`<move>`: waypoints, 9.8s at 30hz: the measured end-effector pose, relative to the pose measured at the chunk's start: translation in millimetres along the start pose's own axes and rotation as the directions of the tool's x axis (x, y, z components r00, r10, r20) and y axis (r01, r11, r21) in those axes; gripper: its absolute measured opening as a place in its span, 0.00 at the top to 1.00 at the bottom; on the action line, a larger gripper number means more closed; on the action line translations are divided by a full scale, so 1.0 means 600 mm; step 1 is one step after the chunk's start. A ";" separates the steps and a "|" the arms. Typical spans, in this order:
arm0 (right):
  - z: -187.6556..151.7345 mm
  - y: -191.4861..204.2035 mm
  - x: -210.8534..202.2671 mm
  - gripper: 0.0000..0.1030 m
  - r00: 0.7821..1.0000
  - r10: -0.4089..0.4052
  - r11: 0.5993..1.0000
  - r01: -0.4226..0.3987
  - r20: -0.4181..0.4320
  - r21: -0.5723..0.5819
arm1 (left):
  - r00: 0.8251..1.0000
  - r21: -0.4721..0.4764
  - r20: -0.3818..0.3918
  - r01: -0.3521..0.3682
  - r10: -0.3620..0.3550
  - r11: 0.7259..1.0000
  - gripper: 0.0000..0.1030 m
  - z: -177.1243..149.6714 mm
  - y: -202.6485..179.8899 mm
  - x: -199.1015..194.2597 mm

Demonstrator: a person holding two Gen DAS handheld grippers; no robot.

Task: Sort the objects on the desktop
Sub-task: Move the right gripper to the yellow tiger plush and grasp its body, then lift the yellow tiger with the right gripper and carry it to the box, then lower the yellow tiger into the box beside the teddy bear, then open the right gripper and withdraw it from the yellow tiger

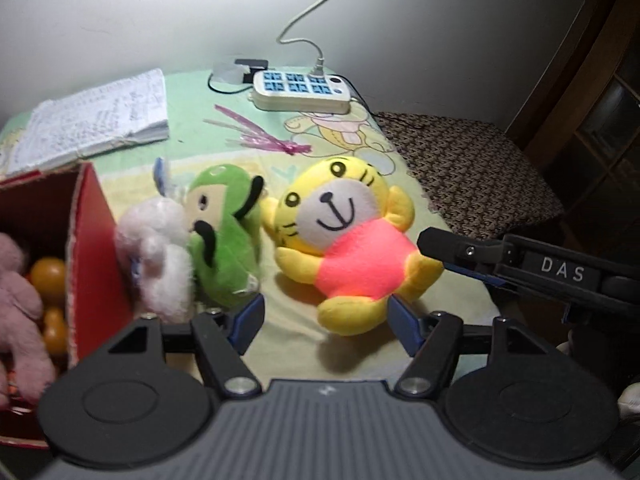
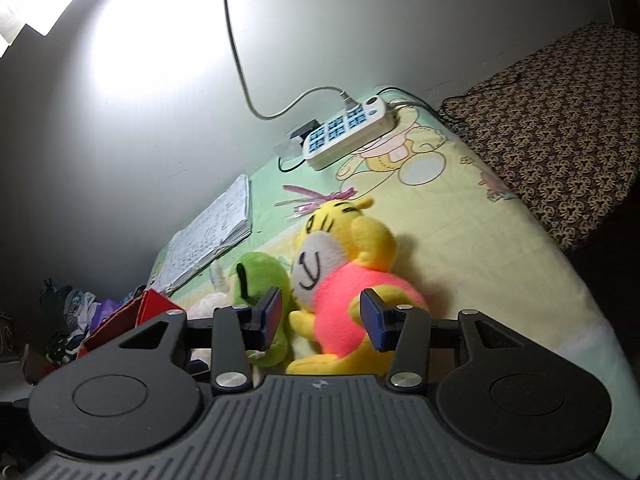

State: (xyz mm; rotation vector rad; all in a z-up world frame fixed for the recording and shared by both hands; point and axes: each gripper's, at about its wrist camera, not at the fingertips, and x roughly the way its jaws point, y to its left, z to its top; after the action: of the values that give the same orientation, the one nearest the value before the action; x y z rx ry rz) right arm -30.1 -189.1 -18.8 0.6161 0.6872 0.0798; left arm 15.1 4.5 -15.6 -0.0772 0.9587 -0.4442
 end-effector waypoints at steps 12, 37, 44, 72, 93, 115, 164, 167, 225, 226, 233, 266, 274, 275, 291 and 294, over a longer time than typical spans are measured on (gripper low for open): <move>0.032 -0.086 0.099 0.36 0.997 0.033 0.998 -0.029 -0.077 0.050 | 0.983 -0.077 -0.171 0.049 -0.062 0.996 0.32 -0.003 -0.008 0.140; 0.005 -0.091 0.096 0.64 0.964 0.171 0.983 -0.153 -0.203 0.100 | 0.976 0.101 -0.211 0.075 -0.053 0.992 0.43 -0.019 -0.048 0.169; -0.023 -0.098 0.047 0.66 0.967 0.169 0.978 -0.140 -0.191 0.155 | 0.979 0.180 -0.189 0.106 -0.071 0.978 0.43 -0.055 -0.079 0.122; -0.089 -0.071 0.061 0.48 0.931 0.107 0.994 -0.094 -0.348 0.055 | 0.968 0.018 -0.185 0.176 -0.169 0.984 0.25 -0.108 -0.011 0.095; -0.067 0.181 -0.037 0.52 0.968 0.246 0.964 -0.250 -0.050 -0.087 | 0.968 0.168 0.149 0.178 -0.203 0.970 0.27 -0.031 0.059 -0.150; -0.189 0.431 0.119 0.55 0.993 -0.117 0.954 0.104 -0.033 -0.282 | 0.985 0.122 0.118 0.114 -0.128 0.986 0.25 -0.046 0.354 -0.193; -0.195 0.398 0.160 0.72 0.993 -0.108 0.962 0.114 0.038 -0.248 | 0.999 0.112 -0.040 -0.027 0.031 0.993 0.08 -0.055 0.365 -0.105; -0.199 0.399 0.158 0.72 0.993 -0.106 0.959 0.114 0.041 -0.260 | 0.998 0.097 -0.050 -0.045 0.050 0.994 0.06 -0.055 0.366 -0.104; -0.214 0.380 0.149 0.71 0.998 -0.012 0.922 0.034 0.059 -0.386 | 0.962 0.023 -0.058 -0.264 0.265 0.964 0.00 -0.077 0.323 -0.098; -0.215 0.381 0.149 0.71 0.998 -0.014 0.922 0.037 0.061 -0.386 | 0.963 0.019 -0.059 -0.261 0.261 0.965 0.00 -0.077 0.325 -0.098; -0.222 0.383 0.149 0.71 0.996 -0.022 0.918 0.055 0.090 -0.393 | 0.965 0.040 -0.032 -0.260 0.261 0.965 0.00 -0.080 0.322 -0.097; -0.205 0.370 0.143 0.49 0.992 0.123 0.888 -0.127 -0.038 -0.441 | 0.938 -0.127 -0.046 -0.346 0.342 0.930 0.00 -0.101 0.312 -0.111; -0.199 0.362 0.130 0.49 0.982 0.160 0.863 -0.189 -0.102 -0.469 | 0.880 -0.182 -0.042 -0.473 0.474 0.862 0.01 -0.109 0.299 -0.130; -0.197 0.361 0.129 0.49 0.980 0.165 0.862 -0.197 -0.109 -0.466 | 0.873 -0.186 -0.043 -0.485 0.487 0.854 0.01 -0.110 0.296 -0.131; -0.166 0.317 0.111 0.49 0.935 0.295 0.855 -0.350 -0.195 -0.383 | 0.821 -0.191 -0.022 -0.564 0.570 0.804 0.01 -0.109 0.255 -0.154; -0.157 0.303 0.104 0.50 0.918 0.335 0.852 -0.391 -0.212 -0.347 | 0.807 -0.171 -0.013 -0.584 0.591 0.794 0.01 -0.111 0.243 -0.160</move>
State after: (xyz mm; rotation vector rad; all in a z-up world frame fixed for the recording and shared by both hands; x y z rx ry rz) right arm -16.6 24.5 -10.0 0.3546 0.6628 0.6074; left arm -37.5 183.5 -17.7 0.0632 0.9232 0.2203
